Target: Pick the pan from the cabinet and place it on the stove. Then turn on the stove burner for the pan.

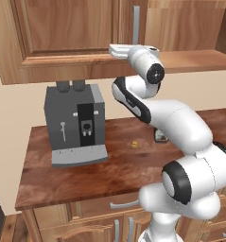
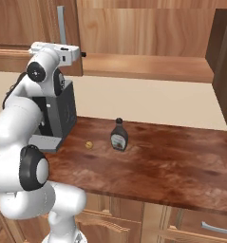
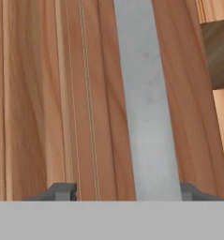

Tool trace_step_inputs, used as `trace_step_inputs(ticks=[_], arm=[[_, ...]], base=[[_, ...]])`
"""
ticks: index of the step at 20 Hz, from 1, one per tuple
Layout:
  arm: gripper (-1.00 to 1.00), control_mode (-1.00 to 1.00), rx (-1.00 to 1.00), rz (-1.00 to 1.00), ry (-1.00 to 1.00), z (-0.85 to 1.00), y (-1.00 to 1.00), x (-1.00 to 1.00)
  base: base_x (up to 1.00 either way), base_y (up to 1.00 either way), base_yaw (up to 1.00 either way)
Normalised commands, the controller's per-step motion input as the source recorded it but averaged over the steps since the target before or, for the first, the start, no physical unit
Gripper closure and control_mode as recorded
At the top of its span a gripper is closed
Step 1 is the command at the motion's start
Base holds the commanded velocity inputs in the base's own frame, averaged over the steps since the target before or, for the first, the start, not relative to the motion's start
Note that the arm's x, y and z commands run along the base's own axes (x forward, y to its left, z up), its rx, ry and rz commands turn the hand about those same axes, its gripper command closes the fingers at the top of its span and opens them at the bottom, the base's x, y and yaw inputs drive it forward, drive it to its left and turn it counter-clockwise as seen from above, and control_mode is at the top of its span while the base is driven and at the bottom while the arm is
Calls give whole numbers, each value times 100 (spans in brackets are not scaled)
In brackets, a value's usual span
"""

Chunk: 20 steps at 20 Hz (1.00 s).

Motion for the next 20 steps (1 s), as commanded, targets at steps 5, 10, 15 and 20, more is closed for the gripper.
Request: trace_step_inputs(ticks=[5,10,15,20], arm=[[100,-100,-1,0,1,-6,0,0],[100,-100,-1,-1,1,-9,0,0],[100,-100,-2,-3,2,0,2,-14],[100,-100,-4,0,1,0,24,-36]], base=[[0,0,0],[0,0,0],[0,0,0],[0,0,0]])
